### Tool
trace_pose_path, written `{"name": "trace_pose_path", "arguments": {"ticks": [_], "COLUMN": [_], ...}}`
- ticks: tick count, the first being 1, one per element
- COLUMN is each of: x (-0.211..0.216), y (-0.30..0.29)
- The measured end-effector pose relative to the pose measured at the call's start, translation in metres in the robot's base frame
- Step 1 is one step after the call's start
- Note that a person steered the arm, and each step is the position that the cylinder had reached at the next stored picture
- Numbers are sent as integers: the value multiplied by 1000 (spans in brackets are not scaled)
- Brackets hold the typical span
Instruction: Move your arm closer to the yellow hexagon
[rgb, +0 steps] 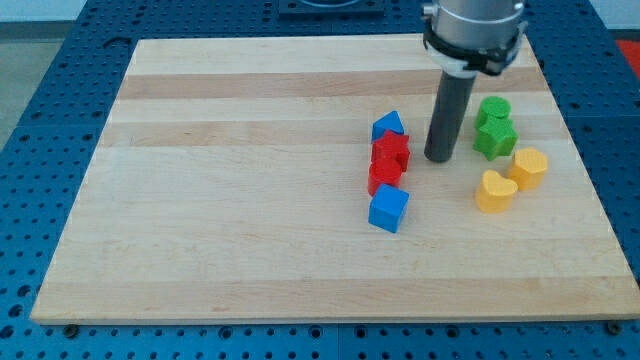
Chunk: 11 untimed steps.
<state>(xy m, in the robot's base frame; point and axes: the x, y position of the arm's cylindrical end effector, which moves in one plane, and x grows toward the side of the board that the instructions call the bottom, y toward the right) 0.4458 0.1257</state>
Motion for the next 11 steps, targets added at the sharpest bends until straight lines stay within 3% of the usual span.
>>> {"name": "trace_pose_path", "arguments": {"ticks": [2, 4, 5, 9, 11], "x": [56, 159, 142, 59, 62], "y": [0, 26, 94, 101, 130]}}
